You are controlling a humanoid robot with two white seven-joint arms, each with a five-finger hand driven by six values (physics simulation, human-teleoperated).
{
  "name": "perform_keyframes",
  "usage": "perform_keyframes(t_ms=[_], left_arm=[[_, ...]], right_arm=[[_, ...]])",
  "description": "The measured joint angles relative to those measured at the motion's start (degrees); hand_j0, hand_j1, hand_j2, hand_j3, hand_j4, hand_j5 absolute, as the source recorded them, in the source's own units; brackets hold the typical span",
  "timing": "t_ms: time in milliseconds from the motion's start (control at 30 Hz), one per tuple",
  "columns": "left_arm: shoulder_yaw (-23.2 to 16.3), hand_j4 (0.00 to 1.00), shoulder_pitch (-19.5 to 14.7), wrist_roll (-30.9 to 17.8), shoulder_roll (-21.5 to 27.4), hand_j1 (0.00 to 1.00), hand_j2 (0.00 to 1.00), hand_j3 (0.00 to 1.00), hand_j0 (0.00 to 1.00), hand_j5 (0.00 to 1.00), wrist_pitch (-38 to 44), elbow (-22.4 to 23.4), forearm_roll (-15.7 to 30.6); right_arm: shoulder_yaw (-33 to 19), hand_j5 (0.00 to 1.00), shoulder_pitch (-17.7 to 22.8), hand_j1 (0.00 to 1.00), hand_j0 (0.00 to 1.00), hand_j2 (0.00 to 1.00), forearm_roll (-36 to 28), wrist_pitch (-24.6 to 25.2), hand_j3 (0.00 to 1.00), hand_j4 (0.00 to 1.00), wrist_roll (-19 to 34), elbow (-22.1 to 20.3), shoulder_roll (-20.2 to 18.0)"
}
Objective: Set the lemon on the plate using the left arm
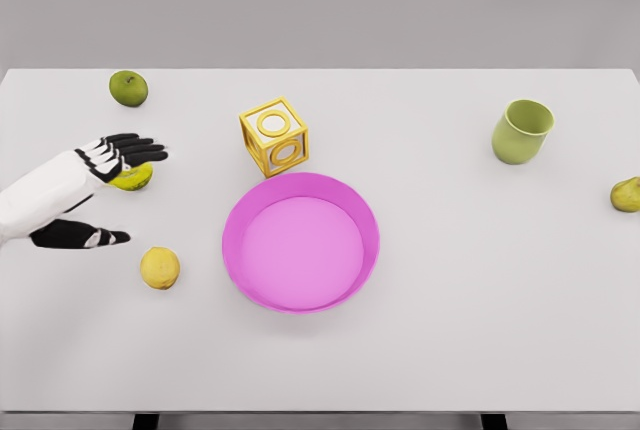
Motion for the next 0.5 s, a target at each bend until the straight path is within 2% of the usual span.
perform_keyframes(t_ms=[133, 233, 333, 500], left_arm=[[-2.69, 1.00, 0.18, 0.03, 4.47, 1.00, 1.00, 1.00, 1.00, 1.00, 0.02, -0.08, 12.05], [-6.76, 1.00, 0.18, 0.04, 8.73, 1.00, 1.00, 1.00, 1.00, 1.00, 0.03, -0.10, 19.99], [-10.53, 1.00, 0.27, 0.01, 11.23, 1.00, 1.00, 1.00, 1.00, 1.00, 0.02, -0.11, 23.83], [-15.17, 1.00, 0.53, -0.03, 12.37, 1.00, 1.00, 1.00, 1.00, 1.00, 0.02, -0.10, 25.78]], right_arm=[[0.00, 1.00, 0.00, 1.00, 1.00, 1.00, -0.01, 0.00, 1.00, 1.00, 0.00, 0.00, 0.00], [0.00, 1.00, 0.00, 1.00, 1.00, 1.00, -0.01, 0.00, 1.00, 1.00, 0.00, -0.01, 0.00], [0.00, 1.00, 0.00, 1.00, 1.00, 1.00, 0.00, 0.00, 1.00, 1.00, 0.00, -0.01, 0.00], [0.00, 1.00, 0.00, 1.00, 1.00, 1.00, 0.01, 0.00, 1.00, 1.00, 0.00, 0.00, 0.00]])
